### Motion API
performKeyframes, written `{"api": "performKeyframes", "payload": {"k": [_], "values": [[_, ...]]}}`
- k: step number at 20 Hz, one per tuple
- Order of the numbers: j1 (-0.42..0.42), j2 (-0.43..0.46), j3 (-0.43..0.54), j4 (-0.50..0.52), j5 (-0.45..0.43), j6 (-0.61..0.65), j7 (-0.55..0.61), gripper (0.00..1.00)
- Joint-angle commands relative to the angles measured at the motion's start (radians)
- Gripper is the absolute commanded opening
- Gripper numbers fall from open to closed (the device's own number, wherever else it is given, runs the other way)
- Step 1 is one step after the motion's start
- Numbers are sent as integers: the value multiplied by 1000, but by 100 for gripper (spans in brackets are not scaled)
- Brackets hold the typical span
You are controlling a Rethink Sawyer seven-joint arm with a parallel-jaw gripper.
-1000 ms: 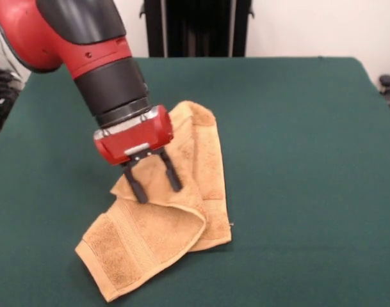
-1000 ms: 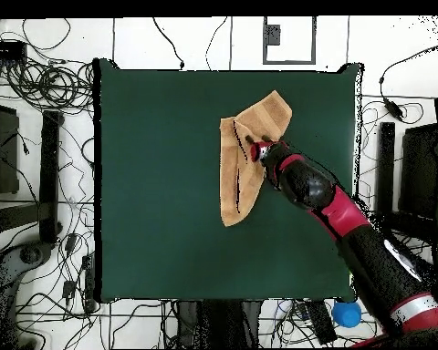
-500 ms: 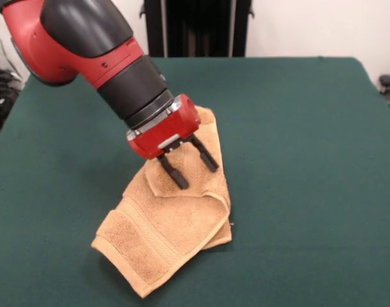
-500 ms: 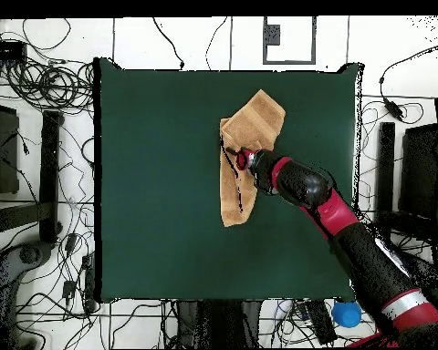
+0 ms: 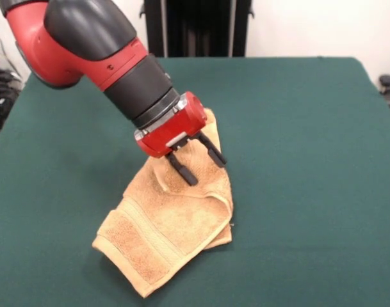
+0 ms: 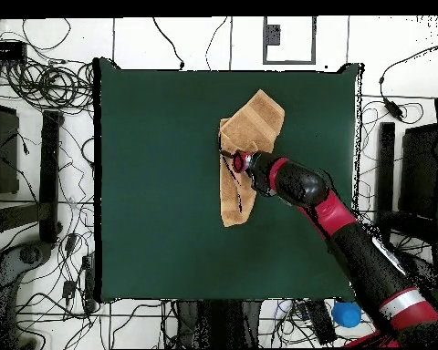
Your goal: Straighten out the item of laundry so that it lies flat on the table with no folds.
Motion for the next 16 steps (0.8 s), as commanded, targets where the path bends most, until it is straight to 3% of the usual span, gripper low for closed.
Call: {"api": "performKeyframes", "payload": {"k": [1,11,16], "values": [[46,7,18,-15,26,112,70,100],[30,-30,16,51,23,43,132,100],[43,-199,-23,118,41,105,195,100]]}}
